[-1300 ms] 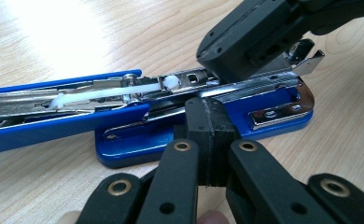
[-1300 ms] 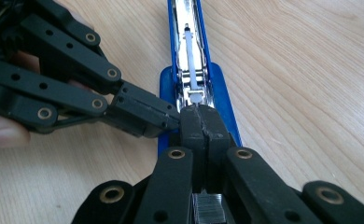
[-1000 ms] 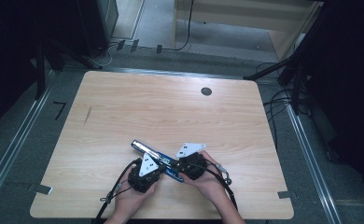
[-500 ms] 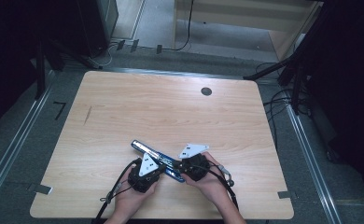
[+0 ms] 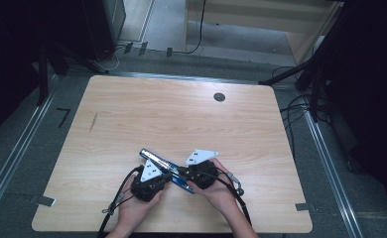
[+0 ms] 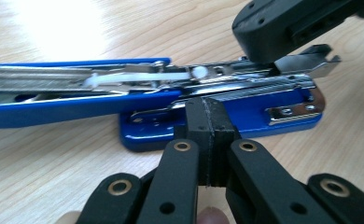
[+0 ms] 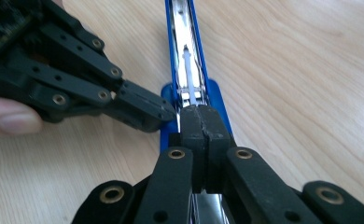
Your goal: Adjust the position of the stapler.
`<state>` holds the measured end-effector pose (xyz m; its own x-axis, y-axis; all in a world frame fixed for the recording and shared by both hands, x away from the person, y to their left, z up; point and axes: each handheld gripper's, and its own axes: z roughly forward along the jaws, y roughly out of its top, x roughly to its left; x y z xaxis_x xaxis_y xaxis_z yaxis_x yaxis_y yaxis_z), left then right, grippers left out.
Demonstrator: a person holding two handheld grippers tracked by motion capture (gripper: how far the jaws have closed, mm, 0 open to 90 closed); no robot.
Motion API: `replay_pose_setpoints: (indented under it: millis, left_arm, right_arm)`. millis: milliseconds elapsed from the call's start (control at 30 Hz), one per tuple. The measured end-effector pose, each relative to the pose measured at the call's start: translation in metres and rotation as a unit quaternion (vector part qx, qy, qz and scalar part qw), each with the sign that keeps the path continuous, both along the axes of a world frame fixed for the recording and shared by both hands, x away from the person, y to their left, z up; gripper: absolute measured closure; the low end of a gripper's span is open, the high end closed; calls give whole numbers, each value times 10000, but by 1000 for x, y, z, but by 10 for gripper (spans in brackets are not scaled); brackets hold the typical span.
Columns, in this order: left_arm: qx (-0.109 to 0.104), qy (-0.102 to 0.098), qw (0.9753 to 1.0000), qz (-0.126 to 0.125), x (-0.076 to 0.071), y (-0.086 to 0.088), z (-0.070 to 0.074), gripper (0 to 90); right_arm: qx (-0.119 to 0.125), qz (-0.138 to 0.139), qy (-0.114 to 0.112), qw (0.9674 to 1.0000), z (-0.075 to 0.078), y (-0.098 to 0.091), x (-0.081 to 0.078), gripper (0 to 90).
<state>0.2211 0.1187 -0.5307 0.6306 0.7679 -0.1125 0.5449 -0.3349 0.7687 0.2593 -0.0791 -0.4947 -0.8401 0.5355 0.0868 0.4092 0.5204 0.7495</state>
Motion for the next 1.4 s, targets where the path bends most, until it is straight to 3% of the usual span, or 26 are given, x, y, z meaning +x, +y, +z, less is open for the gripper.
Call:
replay_pose_setpoints:
  millis: [100,333,633,733,1200,1400]
  left_arm:
    - [187,-42,9998,68,1,5,0,900]
    - [63,171,9994,295,11,27,0,900]
    - [36,230,9976,653,19,45,0,900]
    - [18,235,9969,749,22,50,0,900]
    - [-47,319,9949,955,27,53,-2,900]
    - [3,315,9952,925,28,51,-2,900]
  right_arm:
    - [14,2,-4,10000,1,5,2,900]
    - [70,0,-45,10000,6,18,8,900]
    - [29,60,-171,9998,6,37,16,900]
    - [88,-4,-91,9999,7,41,21,900]
    - [-77,-88,93,9999,-2,64,35,900]
    - [-150,-23,26,9999,-3,72,35,900]
